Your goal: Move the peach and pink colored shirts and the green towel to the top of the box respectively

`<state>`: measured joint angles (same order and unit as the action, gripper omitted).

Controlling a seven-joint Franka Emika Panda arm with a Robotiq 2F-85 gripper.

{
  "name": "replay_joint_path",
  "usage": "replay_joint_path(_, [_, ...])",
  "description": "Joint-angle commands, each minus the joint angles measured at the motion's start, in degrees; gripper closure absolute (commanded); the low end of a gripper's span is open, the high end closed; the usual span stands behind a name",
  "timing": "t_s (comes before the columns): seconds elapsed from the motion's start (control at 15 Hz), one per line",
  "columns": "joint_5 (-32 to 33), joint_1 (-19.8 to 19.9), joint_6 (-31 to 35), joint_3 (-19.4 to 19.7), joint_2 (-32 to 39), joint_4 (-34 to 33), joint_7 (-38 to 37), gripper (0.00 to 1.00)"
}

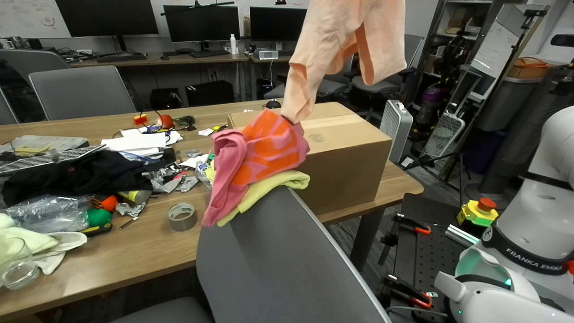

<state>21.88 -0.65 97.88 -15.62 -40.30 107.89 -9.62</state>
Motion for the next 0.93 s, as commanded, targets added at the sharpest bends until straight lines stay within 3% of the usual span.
replay_joint_path(0.0, [3.56,2.90,-2.81,1.65,7.20,-7.54,2.06,0.98])
replay_joint_path(0.33, [8.07,5.12,-6.19,4.47,16.72,-14.92,3.75,0.98])
replay_joint_path(0.87, [17.56,6.09,-10.50,7.89,26.51,-22.27,-0.46,0.98])
